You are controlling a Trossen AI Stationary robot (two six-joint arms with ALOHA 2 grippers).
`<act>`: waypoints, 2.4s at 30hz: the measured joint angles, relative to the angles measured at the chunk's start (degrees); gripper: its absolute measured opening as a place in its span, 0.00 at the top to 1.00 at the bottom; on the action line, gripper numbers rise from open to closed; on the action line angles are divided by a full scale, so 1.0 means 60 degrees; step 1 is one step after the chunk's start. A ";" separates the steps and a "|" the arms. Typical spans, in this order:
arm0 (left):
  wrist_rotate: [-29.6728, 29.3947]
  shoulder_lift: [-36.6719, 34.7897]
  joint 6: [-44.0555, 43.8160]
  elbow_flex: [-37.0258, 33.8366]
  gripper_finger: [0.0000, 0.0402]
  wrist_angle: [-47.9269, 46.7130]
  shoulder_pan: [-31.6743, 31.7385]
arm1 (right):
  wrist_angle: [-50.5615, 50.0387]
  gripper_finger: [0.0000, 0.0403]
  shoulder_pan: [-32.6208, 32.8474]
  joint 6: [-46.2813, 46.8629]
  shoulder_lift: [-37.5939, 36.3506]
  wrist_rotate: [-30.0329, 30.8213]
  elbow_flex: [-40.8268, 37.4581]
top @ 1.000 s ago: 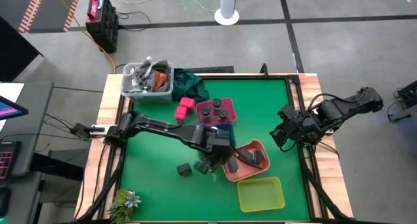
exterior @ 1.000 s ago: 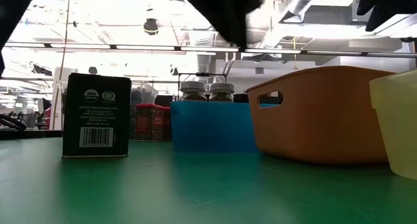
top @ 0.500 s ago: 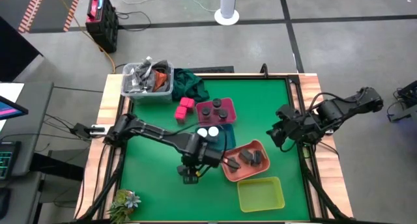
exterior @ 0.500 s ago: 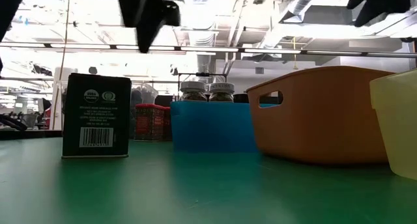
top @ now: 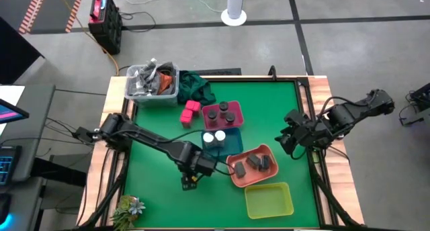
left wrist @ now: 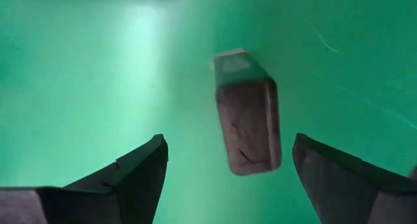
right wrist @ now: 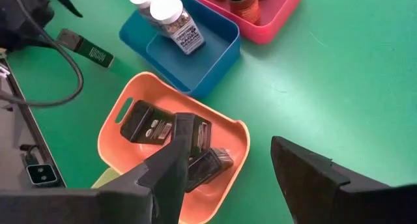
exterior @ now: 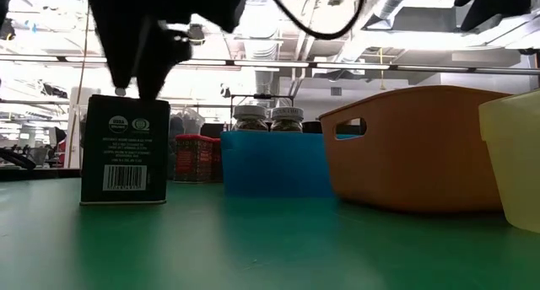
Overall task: Sort spices by type
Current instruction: Put the black seasoning can into the orange bin
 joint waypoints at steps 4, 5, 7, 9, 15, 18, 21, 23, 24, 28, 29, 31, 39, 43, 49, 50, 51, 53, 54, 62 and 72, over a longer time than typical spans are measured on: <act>0.0418 -0.0519 -0.0621 -0.1012 0.21 0.1250 -0.0014 | -0.0006 0.39 0.0005 0.0050 0.0000 0.0000 0.0000; 0.0460 -0.0582 -0.0725 -0.1197 0.21 0.1421 -0.0014 | -0.0007 0.39 0.0005 0.0077 0.0000 0.0000 0.0000; 0.0452 -0.0625 -0.0846 -0.1519 0.21 0.1579 -0.0043 | -0.0012 0.39 0.0005 0.0085 0.0000 0.0000 0.0000; 0.0448 -0.0619 -0.0850 -0.1734 0.21 0.1663 -0.0064 | -0.0036 0.39 0.0005 0.0089 0.0000 0.0000 0.0000; 0.0449 -0.0615 -0.0887 -0.2128 0.22 0.2452 -0.0084 | -0.0052 0.39 0.0001 0.0096 0.0000 -0.0004 0.0000; 0.0361 -0.0622 -0.0885 -0.2129 0.27 0.2751 -0.0076 | -0.0073 0.39 -0.0017 0.0096 0.0000 -0.0004 0.0000; 0.0359 -0.0619 -0.0874 -0.2129 0.35 0.2965 -0.0080 | -0.0073 0.39 -0.0097 0.0062 0.0000 -0.0004 0.0000; 0.0360 -0.0619 -0.0881 -0.2129 0.42 0.3064 -0.0080 | -0.0073 0.39 -0.0161 0.0042 0.0000 -0.0004 0.0000; 0.0360 -0.0619 -0.0880 -0.2129 0.45 0.3119 -0.0080 | -0.0076 0.39 -0.0196 0.0026 0.0000 -0.0004 0.0000; 0.0376 -0.0619 -0.0915 -0.2129 0.60 0.3213 -0.0056 | -0.0075 0.39 -0.0332 -0.0127 0.0000 -0.0004 0.0000; 0.0427 -0.0619 -0.0936 -0.2129 0.63 0.3213 -0.0041 | -0.0076 0.39 -0.0351 -0.0144 0.0000 -0.0004 0.0000; 0.0755 -0.0615 -0.1103 -0.2088 0.69 0.3198 0.0044 | -0.0076 0.39 -0.0409 -0.0197 0.0000 -0.0004 0.0000; 0.1281 -0.0611 -0.0941 -0.0793 0.70 0.3023 0.0380 | -0.0262 0.39 -0.0469 -0.0322 0.0000 -0.0004 0.0000; 0.1240 -0.0611 -0.0584 0.0218 0.66 0.3137 0.0720 | -0.0316 0.39 -0.0469 -0.0250 0.0000 -0.0007 0.0000; 0.1251 -0.0611 -0.0447 0.1701 0.67 0.4311 0.1249 | -0.0894 0.39 -0.0587 0.0103 -0.0016 -0.0115 0.0000; 0.1260 -0.0562 -0.0362 0.1909 0.68 0.4507 0.1346 | -0.0885 0.39 -0.0586 0.0101 -0.0031 -0.0115 0.0000; 0.1275 -0.0513 -0.0267 0.2137 0.68 0.4697 0.1453 | -0.0860 0.39 -0.0586 0.0101 -0.0058 -0.0115 0.0000; 0.1263 -0.0276 0.0001 0.2538 0.68 0.5006 0.1664 | -0.0776 0.39 -0.0586 0.0086 -0.0088 -0.0113 0.0000; 0.1263 -0.0144 0.0162 0.2739 0.68 0.5152 0.1764 | -0.0726 0.39 -0.0586 0.0052 -0.0091 -0.0113 0.0000; 0.1205 0.1363 0.1993 0.3998 0.67 0.5723 0.2190 | -0.0953 0.39 -0.0586 0.0036 -0.0119 -0.0022 0.0000; 0.1216 0.2733 0.5238 0.5102 0.67 0.5760 0.1888 | -0.1436 0.39 -0.0586 0.0824 -0.0930 0.0367 -0.0004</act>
